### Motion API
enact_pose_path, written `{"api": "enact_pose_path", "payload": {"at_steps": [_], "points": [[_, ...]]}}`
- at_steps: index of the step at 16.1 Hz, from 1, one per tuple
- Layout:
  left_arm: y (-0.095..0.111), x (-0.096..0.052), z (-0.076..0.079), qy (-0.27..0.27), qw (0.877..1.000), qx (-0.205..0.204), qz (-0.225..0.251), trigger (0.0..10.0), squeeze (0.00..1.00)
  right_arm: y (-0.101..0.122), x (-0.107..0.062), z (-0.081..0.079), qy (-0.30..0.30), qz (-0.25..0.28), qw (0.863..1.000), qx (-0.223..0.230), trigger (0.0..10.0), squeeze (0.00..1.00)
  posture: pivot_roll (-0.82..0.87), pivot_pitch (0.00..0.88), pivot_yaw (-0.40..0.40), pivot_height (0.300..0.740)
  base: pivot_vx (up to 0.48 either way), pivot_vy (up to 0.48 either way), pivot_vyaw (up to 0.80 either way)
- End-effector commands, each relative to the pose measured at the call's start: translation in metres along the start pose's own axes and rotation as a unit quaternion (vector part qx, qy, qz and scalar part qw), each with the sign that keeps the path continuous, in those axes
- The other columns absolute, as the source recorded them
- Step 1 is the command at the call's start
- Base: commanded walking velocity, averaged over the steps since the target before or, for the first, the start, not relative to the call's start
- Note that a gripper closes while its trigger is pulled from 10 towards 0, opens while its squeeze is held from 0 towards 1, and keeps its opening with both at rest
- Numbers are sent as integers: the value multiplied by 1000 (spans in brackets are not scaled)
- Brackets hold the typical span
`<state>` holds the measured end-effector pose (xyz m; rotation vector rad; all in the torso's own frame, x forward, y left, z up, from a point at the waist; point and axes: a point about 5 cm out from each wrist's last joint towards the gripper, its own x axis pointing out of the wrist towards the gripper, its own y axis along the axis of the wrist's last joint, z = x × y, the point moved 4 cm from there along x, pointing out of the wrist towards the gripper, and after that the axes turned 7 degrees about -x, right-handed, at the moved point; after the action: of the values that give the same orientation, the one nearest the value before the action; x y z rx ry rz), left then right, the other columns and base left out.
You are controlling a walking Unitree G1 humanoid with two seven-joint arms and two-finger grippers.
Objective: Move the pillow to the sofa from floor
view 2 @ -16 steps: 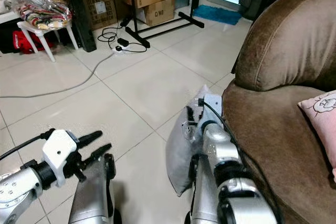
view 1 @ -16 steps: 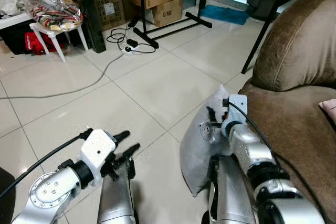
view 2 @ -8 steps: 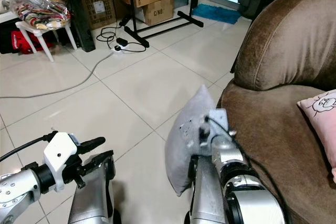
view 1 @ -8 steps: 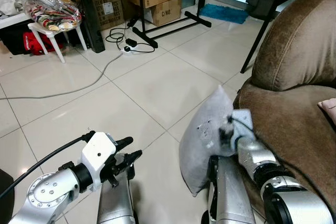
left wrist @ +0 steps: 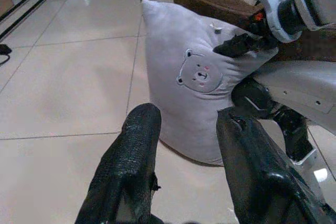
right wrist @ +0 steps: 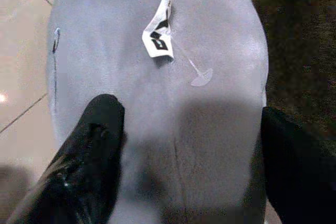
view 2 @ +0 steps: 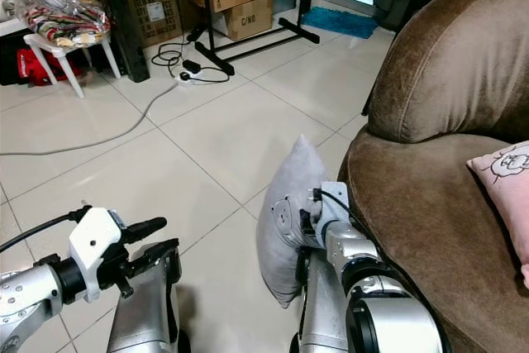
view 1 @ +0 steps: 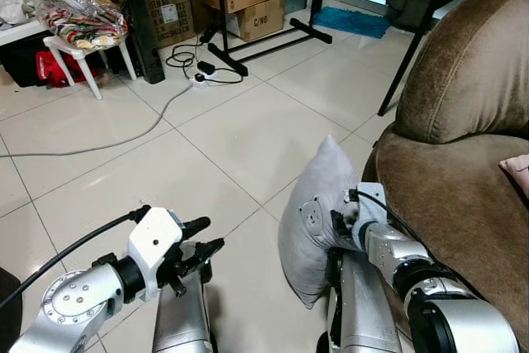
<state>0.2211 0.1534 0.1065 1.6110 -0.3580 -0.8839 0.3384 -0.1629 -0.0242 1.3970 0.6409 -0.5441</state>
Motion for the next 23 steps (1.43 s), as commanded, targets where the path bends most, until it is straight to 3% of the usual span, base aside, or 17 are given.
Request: {"api": "enact_pose_path", "payload": {"at_steps": [1, 20, 23], "points": [[-1, 1, -1, -7, 1000, -1, -9, 10000, 0, -13, 0, -7, 15, -28, 1000, 0, 0, 0, 31, 0, 22, 441, 0, 0, 0], [-2, 13, -12, -13, 1000, 10, -11, 10000, 0, -3, 1, -15, 30, -14, 999, -11, 0, 0, 16, 0, 21, 441, 0, 0, 0], [-3, 18, -19, 4, 1000, 16, -13, 10000, 0, -3, 1, -24, 44, -10, 999, -7, 0, 0, 16, 0, 12, 441, 0, 0, 0]]}}
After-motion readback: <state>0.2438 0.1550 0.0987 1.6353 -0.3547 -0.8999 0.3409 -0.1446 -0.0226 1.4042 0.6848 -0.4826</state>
